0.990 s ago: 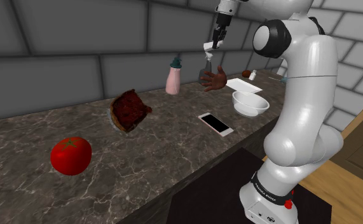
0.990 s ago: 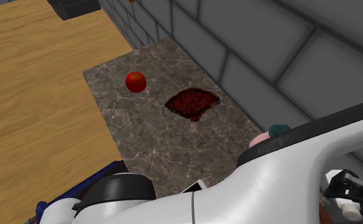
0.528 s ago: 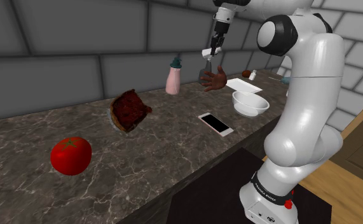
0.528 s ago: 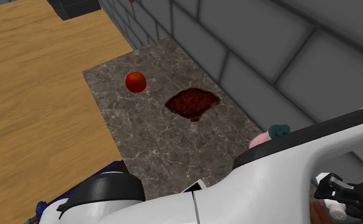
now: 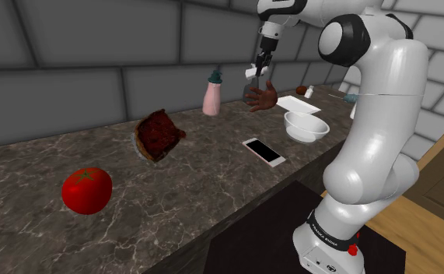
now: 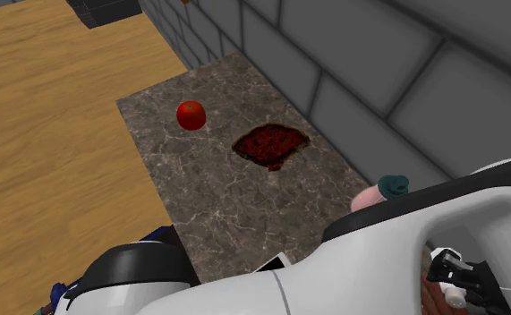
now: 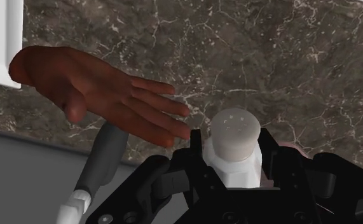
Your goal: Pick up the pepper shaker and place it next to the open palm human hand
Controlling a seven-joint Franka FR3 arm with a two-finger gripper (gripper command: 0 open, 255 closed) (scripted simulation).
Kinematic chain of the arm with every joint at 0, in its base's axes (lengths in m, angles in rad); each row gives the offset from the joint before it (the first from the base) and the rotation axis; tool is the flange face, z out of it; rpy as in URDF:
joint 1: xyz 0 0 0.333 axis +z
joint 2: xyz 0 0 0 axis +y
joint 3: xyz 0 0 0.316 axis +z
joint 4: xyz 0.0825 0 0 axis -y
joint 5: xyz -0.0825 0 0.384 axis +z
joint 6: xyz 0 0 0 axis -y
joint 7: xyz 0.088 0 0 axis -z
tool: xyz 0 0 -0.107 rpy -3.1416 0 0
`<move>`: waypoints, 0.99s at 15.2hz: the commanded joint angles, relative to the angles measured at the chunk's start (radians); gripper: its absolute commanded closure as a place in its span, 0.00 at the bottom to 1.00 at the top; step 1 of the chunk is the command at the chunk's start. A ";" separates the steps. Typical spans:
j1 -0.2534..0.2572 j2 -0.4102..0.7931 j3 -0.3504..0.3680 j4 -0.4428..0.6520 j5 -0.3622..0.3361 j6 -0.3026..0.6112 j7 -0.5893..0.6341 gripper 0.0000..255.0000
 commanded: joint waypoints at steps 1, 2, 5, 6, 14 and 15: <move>0.002 -0.002 0.001 -0.031 0.000 0.030 0.000 1.00; 0.003 -0.004 0.001 -0.047 0.000 0.044 -0.001 1.00; 0.005 -0.007 0.001 -0.092 0.000 0.086 -0.003 1.00; 0.006 -0.007 0.001 -0.106 0.000 0.100 -0.004 1.00; 0.009 -0.002 0.003 -0.206 0.003 0.204 -0.010 1.00; 0.009 0.000 0.003 -0.217 0.003 0.217 -0.011 1.00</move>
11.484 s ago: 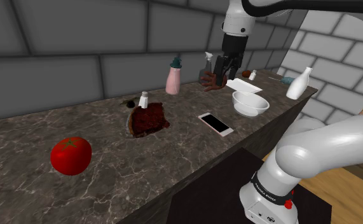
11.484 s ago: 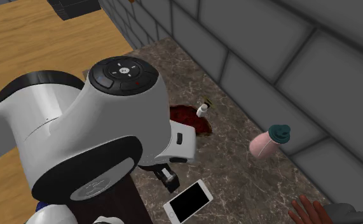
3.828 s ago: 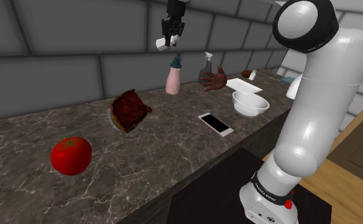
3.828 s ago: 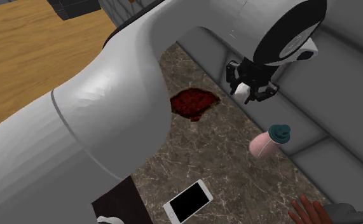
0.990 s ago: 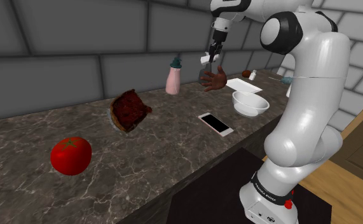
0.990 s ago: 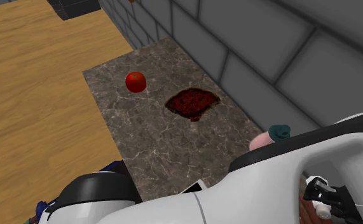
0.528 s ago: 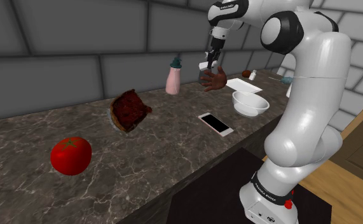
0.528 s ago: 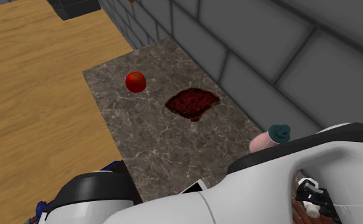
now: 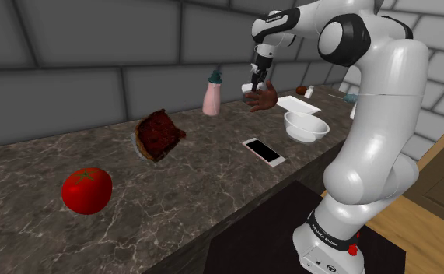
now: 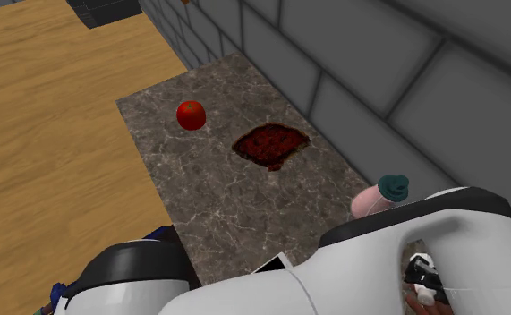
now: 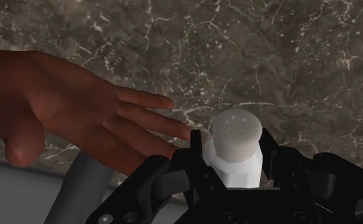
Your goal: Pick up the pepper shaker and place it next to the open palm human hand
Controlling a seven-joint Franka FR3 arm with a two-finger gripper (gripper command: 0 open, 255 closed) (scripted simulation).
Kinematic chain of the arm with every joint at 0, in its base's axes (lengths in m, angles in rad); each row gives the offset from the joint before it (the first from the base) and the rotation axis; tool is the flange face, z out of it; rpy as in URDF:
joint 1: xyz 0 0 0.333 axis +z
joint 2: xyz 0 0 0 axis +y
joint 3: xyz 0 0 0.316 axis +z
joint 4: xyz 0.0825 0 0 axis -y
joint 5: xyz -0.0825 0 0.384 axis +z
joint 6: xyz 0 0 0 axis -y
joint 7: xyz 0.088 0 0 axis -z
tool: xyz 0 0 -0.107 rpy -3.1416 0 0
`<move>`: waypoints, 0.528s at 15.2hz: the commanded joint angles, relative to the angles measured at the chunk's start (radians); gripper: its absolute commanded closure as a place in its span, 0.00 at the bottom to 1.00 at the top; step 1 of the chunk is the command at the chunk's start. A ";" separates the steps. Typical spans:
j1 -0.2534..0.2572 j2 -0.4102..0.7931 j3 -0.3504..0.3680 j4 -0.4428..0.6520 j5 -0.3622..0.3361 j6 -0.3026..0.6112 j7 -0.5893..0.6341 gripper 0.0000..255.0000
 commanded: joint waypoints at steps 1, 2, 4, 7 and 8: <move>0.001 0.005 0.001 -0.021 0.001 0.026 -0.001 1.00; 0.001 0.007 0.001 -0.031 0.002 0.038 -0.002 1.00; 0.001 0.012 0.001 -0.051 0.003 0.063 -0.004 1.00; 0.001 0.021 0.002 -0.078 0.006 0.099 -0.007 1.00; 0.001 0.024 0.003 -0.086 0.006 0.111 -0.008 1.00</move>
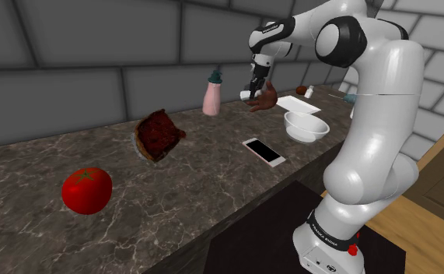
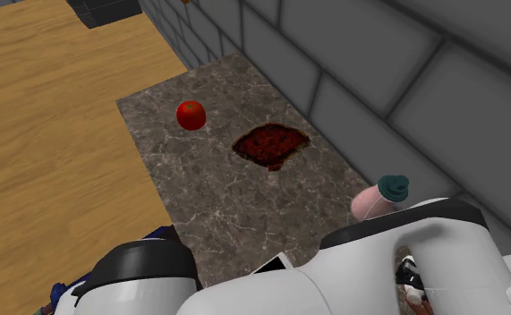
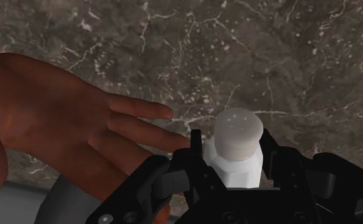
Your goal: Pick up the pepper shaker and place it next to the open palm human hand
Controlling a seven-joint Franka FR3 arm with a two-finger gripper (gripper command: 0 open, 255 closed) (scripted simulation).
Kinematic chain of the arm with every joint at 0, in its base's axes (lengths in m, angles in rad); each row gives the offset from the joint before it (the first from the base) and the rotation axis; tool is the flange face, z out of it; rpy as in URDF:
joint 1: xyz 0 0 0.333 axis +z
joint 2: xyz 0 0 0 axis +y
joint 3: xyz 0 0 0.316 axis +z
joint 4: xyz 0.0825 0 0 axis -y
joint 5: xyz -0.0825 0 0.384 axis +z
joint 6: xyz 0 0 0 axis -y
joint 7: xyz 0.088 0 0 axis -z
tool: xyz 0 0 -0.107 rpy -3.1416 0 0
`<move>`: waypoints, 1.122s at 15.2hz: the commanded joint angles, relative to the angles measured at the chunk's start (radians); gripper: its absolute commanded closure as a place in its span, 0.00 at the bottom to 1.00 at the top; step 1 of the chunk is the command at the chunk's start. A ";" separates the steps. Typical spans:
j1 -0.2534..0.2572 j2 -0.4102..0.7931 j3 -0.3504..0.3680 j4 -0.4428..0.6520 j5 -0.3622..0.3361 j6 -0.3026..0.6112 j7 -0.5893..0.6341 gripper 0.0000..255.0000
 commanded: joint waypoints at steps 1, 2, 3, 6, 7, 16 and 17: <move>0.001 0.003 0.001 -0.026 0.001 0.030 -0.001 1.00; 0.001 0.007 0.001 -0.034 0.002 0.042 -0.002 1.00; 0.001 0.011 0.002 -0.042 0.003 0.053 -0.003 1.00; 0.001 0.018 0.002 -0.054 0.005 0.072 -0.005 1.00; 0.001 0.018 0.002 -0.054 0.005 0.072 -0.005 1.00; 0.001 0.018 0.002 -0.054 0.005 0.072 -0.005 0.00; 0.001 0.018 0.002 -0.054 0.005 0.072 -0.005 0.00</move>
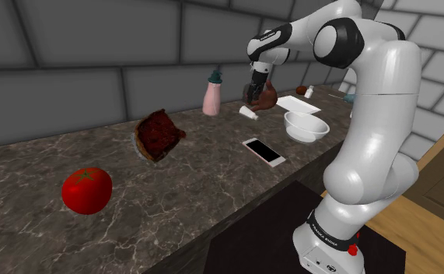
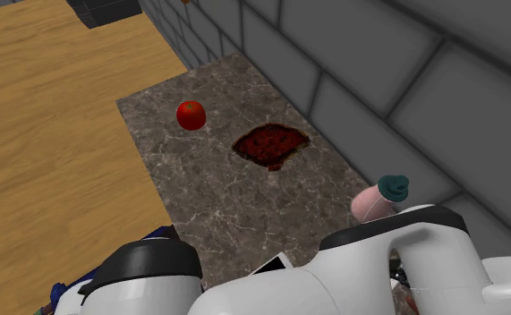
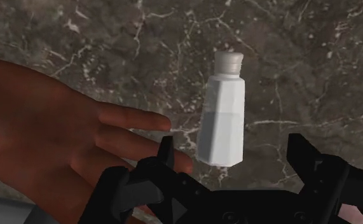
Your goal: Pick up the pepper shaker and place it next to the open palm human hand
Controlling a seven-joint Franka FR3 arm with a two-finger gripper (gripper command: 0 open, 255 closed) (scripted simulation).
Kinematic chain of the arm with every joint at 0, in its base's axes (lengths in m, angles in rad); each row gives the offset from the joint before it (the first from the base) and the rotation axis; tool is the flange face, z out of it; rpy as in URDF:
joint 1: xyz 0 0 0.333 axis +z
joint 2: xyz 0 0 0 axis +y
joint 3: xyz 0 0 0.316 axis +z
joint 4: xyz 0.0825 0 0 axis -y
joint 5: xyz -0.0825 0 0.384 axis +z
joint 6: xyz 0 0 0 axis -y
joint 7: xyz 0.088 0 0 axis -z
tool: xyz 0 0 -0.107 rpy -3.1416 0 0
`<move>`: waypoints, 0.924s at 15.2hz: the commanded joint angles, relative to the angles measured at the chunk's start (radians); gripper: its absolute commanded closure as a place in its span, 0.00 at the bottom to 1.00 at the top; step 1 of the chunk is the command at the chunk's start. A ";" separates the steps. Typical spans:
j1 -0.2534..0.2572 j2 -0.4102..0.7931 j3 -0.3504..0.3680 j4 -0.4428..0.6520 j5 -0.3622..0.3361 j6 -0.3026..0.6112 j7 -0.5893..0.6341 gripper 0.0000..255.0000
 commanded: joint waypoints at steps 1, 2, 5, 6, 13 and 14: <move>0.000 0.000 0.000 0.000 0.000 0.000 0.000 0.00; 0.000 0.000 0.000 0.000 0.000 0.000 0.000 0.00; -0.002 -0.025 -0.004 0.065 -0.006 -0.090 0.005 0.00; -0.003 -0.030 -0.004 0.084 -0.008 -0.114 0.006 0.00; -0.003 -0.030 -0.004 0.084 -0.008 -0.114 0.006 0.00; -0.003 -0.030 -0.004 0.084 -0.008 -0.114 0.006 0.00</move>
